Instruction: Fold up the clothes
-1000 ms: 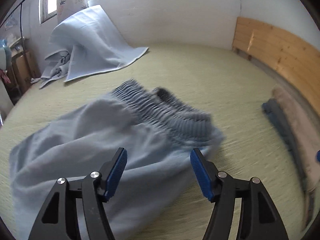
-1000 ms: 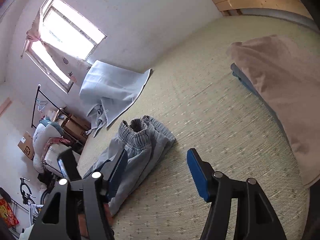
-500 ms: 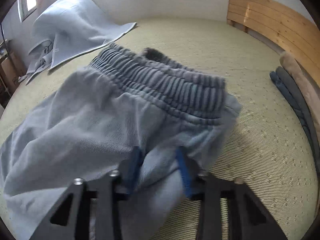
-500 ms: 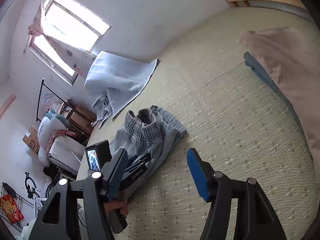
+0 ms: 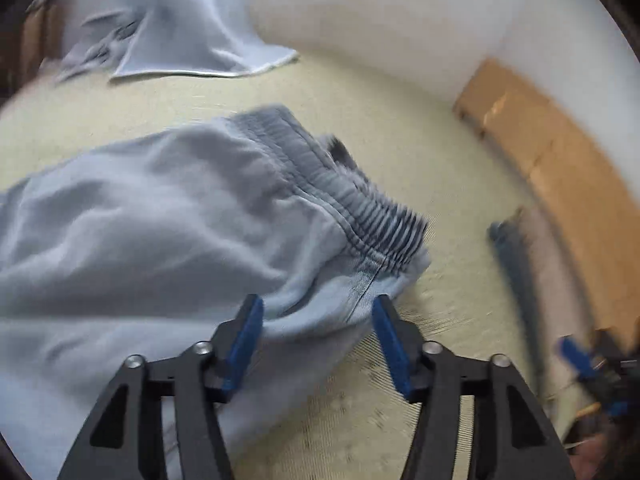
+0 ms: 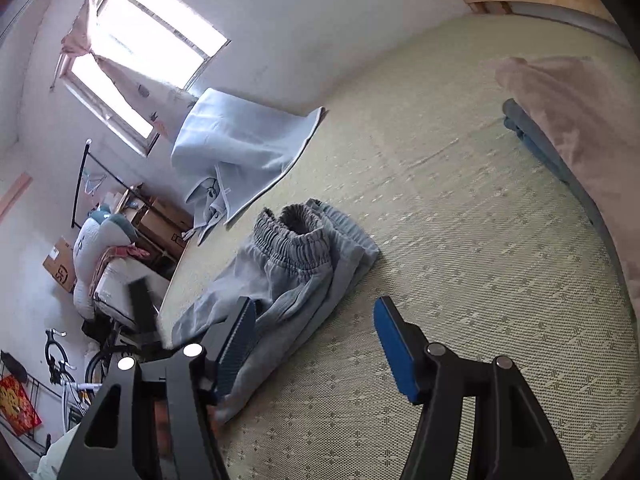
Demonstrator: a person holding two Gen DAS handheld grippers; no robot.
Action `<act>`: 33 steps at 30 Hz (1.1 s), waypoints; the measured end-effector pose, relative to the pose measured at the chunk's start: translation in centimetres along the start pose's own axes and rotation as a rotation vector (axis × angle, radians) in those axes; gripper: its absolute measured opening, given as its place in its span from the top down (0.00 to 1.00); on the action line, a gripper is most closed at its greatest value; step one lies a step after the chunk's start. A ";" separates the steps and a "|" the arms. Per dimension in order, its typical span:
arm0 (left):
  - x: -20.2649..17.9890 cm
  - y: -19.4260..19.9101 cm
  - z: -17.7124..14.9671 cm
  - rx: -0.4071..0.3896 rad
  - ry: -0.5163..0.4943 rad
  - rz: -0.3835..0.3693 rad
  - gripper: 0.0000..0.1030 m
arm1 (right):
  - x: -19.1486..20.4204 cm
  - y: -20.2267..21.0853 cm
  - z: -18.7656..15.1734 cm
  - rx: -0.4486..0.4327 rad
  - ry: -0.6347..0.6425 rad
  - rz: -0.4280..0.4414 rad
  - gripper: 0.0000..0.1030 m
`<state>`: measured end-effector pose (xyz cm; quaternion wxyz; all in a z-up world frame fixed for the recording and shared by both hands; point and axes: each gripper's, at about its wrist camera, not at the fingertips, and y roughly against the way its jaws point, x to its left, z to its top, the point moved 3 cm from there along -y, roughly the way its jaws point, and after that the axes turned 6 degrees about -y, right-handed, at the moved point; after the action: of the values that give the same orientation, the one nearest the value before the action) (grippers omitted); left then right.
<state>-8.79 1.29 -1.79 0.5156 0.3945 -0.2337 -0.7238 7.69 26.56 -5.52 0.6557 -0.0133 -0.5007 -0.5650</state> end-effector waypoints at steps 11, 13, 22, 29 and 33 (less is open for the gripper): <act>14.0 10.0 -8.1 -0.059 0.416 0.100 0.20 | 4.0 -2.1 -1.8 0.031 0.156 0.033 0.37; 16.5 11.8 -9.6 -0.069 0.491 0.120 0.20 | 5.1 -2.7 -2.6 0.045 0.193 0.049 0.37; 23.3 14.9 -16.1 -0.029 0.746 0.101 0.20 | 9.3 -5.7 -6.3 0.118 0.329 0.118 0.37; 22.9 12.6 -16.8 0.018 0.791 -0.050 0.20 | 11.9 -7.3 -10.2 0.198 0.464 0.160 0.37; 23.1 12.1 -16.6 -0.007 0.834 -0.109 0.17 | 13.1 -7.5 -11.9 0.219 0.510 0.197 0.37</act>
<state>7.93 -23.40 -9.99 0.5283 0.6638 0.0185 -0.5292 7.86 7.40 -6.80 0.8095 0.1514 -0.3740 -0.4266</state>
